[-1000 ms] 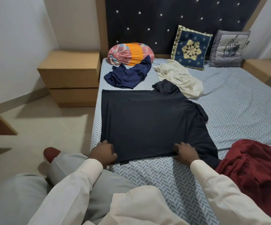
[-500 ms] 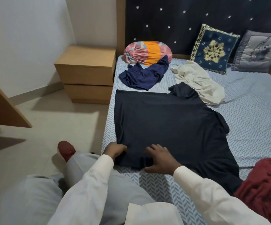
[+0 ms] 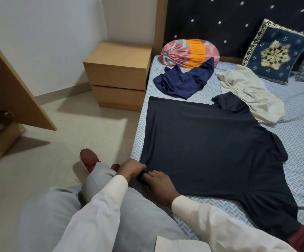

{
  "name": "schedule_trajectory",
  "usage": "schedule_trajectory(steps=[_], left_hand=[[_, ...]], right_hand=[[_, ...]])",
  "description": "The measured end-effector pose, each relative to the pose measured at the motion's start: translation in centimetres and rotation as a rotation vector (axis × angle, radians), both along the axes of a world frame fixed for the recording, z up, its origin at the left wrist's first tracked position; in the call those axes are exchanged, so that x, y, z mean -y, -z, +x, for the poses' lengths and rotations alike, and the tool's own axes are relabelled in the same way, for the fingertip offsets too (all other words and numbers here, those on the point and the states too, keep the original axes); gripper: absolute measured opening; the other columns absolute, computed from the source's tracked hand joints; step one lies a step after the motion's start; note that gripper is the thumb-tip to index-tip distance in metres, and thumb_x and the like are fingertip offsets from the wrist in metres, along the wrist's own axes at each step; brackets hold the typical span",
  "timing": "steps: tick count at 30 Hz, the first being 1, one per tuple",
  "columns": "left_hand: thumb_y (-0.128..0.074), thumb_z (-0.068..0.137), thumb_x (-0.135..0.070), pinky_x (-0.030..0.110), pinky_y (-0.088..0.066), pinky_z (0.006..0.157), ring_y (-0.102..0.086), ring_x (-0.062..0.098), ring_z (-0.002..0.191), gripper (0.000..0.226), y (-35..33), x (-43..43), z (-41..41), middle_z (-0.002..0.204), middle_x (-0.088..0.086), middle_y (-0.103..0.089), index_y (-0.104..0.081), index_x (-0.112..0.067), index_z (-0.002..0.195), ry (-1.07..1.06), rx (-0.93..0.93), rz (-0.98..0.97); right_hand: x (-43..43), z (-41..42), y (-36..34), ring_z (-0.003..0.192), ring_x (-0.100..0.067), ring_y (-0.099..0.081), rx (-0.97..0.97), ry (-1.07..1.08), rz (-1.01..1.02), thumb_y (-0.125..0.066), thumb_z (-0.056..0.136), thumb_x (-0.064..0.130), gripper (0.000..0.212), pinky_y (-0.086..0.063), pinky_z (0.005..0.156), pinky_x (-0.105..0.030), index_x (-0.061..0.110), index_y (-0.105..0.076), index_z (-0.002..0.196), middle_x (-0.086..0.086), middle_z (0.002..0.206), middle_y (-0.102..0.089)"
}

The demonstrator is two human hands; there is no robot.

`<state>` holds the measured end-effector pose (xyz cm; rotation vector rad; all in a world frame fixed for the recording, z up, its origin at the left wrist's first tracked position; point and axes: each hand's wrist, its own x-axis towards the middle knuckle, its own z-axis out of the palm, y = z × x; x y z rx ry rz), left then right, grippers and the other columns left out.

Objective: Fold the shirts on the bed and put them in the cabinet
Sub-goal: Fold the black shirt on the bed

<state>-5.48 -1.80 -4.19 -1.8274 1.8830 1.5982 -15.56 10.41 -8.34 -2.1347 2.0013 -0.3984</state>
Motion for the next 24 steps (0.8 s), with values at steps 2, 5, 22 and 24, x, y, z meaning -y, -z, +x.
schedule_trajectory(steps=[2, 5, 22, 24], left_hand=[[-0.064, 0.07, -0.037, 0.029, -0.053, 0.072, -0.067, 0.025, 0.081, 0.03, 0.0, 0.0, -0.3, 0.086, 0.007, -0.071, -0.07, -0.012, 0.085, 0.097, 0.092, -0.131], [-0.066, 0.078, -0.035, 0.027, -0.047, 0.065, -0.063, 0.022, 0.076, 0.022, 0.4, 0.9, -1.3, 0.083, 0.003, -0.068, -0.065, -0.012, 0.078, 0.048, 0.058, -0.206], [-0.082, 0.036, -0.025, 0.044, -0.058, 0.075, -0.07, 0.026, 0.074, 0.036, 10.1, 18.9, -12.4, 0.074, 0.009, -0.072, -0.068, -0.01, 0.066, -0.406, -0.425, 0.091], [-0.086, 0.026, -0.031, 0.049, -0.059, 0.075, -0.073, 0.031, 0.077, 0.063, 11.5, 20.9, -13.9, 0.086, 0.012, -0.075, -0.071, -0.007, 0.083, -0.391, -0.422, 0.119]], right_hand=[[-0.2, 0.1, 0.0, 0.078, -0.015, -0.055, 0.065, -0.034, 0.013, -0.057, 0.09, 0.032, 0.019, -0.042, 0.06, -0.027, 0.028, -0.067, 0.105, 0.008, 0.09, -0.065], [-0.1, 0.0, -0.6, 0.084, -0.014, -0.057, 0.154, -0.064, 0.044, -0.055, 0.093, 0.036, 0.021, -0.045, 0.063, -0.025, 0.033, -0.069, 0.109, 0.011, 0.097, -0.066], [6.8, -4.2, -4.7, 0.1, -0.006, -0.063, 0.456, -0.249, 0.791, -0.061, 0.086, 0.007, 0.044, -0.049, 0.094, -0.024, 0.03, -0.063, 0.123, 0.006, 0.118, -0.07], [7.2, -4.3, -5.1, 0.109, -0.011, -0.062, 0.456, -0.259, 0.839, -0.059, 0.087, 0.007, 0.047, -0.047, 0.097, -0.027, 0.032, -0.059, 0.126, 0.006, 0.123, -0.067]])
